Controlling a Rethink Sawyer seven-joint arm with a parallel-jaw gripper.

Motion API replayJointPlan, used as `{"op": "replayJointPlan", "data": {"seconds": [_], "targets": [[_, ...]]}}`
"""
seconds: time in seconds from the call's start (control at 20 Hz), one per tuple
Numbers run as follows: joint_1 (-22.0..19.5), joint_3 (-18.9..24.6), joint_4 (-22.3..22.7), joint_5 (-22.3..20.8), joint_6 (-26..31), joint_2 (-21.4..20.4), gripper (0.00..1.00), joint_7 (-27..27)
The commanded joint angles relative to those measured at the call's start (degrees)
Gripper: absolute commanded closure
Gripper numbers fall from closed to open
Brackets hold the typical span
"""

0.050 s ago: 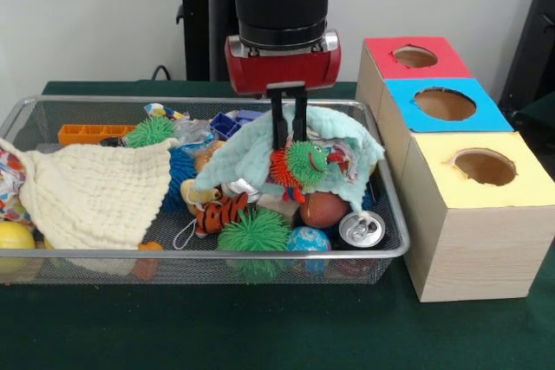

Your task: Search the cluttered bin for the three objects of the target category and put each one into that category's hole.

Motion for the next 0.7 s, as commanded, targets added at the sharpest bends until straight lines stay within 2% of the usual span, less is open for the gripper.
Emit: {"op": "replayJointPlan", "data": {"seconds": [0.05,0.7], "targets": [[-1.3,2.6,3.4,1.0,-3.1,-3.5,1.00,2.9],[2.1,-0.9,5.3,1.7,4.6,-7.5,1.00,6.1]]}}
